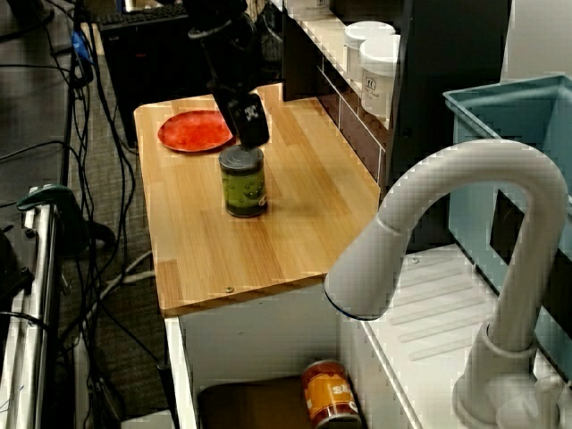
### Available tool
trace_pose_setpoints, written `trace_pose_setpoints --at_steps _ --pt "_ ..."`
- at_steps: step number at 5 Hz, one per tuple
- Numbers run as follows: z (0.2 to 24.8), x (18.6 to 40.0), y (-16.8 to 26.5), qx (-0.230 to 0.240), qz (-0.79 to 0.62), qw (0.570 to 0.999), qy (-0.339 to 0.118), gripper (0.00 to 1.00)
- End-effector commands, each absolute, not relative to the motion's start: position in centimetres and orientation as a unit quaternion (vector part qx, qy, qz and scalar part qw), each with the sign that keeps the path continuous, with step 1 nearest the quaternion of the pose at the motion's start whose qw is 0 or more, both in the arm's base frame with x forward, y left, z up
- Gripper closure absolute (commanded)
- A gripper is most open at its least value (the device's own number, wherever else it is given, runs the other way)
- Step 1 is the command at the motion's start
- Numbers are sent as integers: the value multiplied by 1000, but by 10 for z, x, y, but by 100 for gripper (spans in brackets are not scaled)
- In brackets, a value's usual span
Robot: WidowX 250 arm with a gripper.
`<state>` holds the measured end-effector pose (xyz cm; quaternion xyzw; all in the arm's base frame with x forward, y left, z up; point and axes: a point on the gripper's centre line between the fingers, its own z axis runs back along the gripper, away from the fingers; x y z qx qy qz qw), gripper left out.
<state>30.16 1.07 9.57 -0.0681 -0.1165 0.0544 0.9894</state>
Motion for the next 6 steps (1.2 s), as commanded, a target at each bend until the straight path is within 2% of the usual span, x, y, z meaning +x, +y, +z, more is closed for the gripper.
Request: trace_pose_setpoints --at_steps 1,2,3,6 --pt "90 320 5 -63 32 990 -123 0" --pt "85 328 6 -42 10 992 -122 0" --pt "95 327 12 -44 6 993 -109 0" --pt "116 302 22 -52 17 996 -74 0"
